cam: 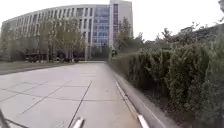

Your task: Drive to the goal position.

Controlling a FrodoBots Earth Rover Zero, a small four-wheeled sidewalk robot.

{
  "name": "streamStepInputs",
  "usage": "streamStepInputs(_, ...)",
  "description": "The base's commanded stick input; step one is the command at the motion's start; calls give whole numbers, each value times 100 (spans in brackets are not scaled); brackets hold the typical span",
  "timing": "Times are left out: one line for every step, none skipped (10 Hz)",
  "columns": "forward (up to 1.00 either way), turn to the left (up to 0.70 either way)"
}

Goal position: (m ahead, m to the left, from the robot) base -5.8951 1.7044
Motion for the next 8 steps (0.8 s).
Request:
streamStepInputs(4,0)
streamStepInputs(2,0)
streamStepInputs(1,0)
streamStepInputs(0,0)
streamStepInputs(0,0)
streamStepInputs(0,0)
streamStepInputs(2,0)
streamStepInputs(4,0)
